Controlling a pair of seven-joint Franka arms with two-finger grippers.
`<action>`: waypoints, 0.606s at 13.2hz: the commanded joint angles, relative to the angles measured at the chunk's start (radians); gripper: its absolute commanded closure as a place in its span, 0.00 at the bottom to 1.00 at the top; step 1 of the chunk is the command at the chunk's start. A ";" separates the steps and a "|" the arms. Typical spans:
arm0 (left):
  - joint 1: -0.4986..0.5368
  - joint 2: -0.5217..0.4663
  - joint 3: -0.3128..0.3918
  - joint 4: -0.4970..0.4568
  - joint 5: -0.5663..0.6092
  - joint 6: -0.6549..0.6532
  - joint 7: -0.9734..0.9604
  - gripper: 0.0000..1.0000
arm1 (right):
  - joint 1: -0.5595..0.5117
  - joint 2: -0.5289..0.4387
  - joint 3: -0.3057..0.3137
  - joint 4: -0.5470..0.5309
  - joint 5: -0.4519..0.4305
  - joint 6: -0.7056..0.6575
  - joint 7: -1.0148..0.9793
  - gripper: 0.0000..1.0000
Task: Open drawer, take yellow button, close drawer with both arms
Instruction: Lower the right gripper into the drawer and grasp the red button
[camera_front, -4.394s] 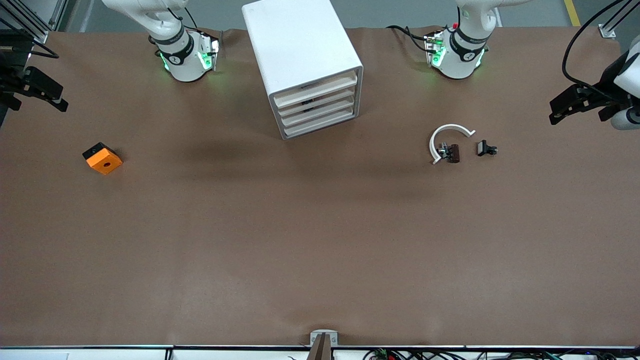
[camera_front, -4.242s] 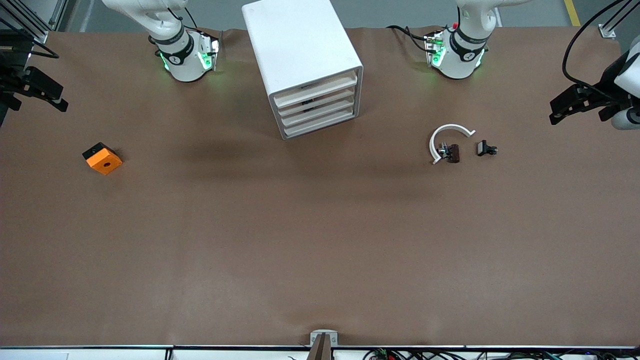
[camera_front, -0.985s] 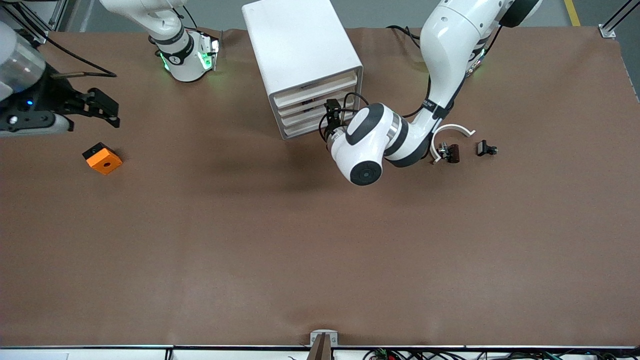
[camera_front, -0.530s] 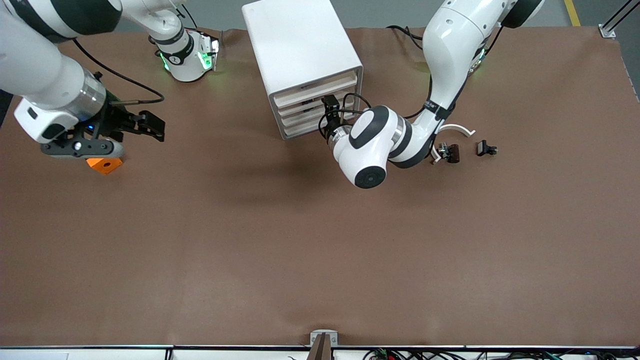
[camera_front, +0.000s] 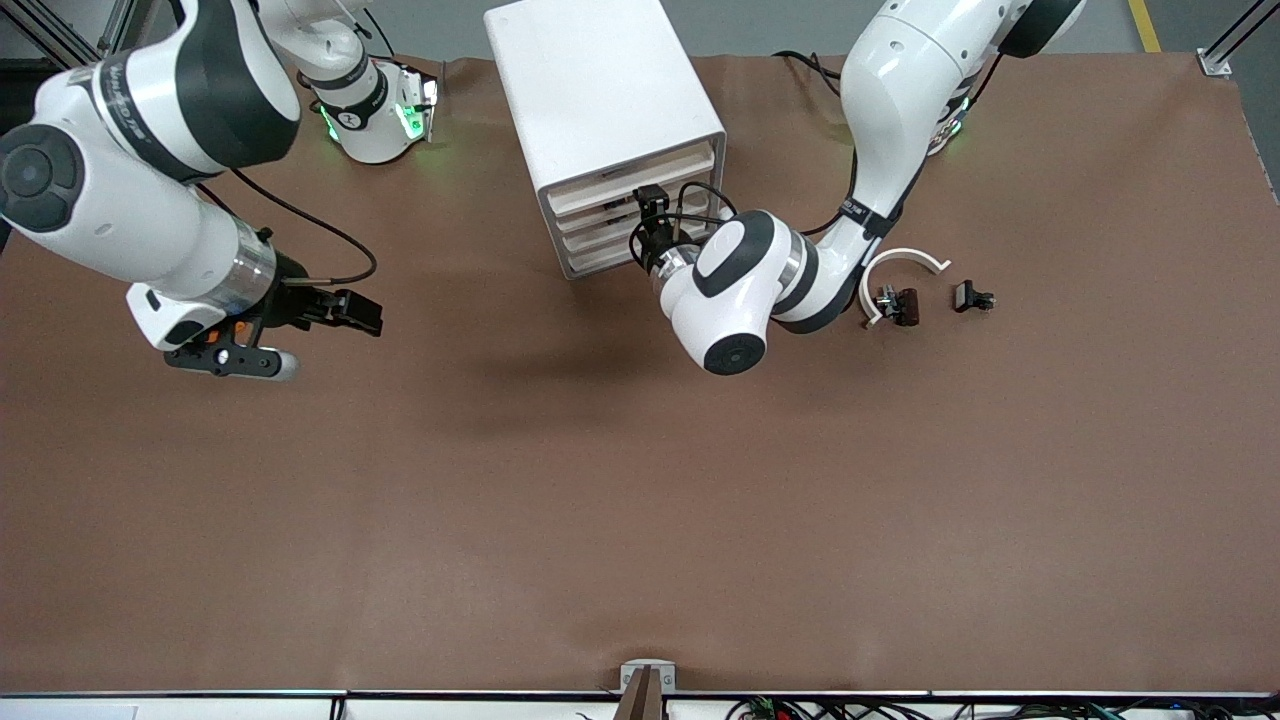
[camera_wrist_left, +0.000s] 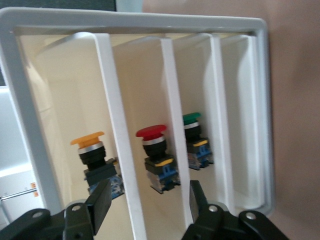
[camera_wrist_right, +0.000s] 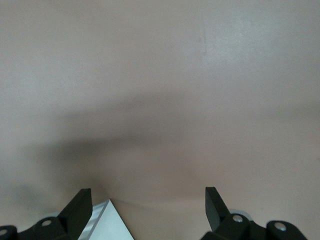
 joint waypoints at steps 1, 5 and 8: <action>-0.004 0.029 0.002 0.030 -0.041 -0.036 -0.019 0.30 | 0.011 -0.011 -0.004 -0.031 0.017 0.033 0.024 0.00; -0.007 0.046 -0.007 0.028 -0.060 -0.039 -0.019 0.36 | 0.022 0.000 -0.004 -0.031 0.015 0.039 0.024 0.00; -0.027 0.057 -0.009 0.030 -0.086 -0.039 -0.019 0.48 | 0.034 0.003 -0.004 -0.031 0.015 0.041 0.024 0.00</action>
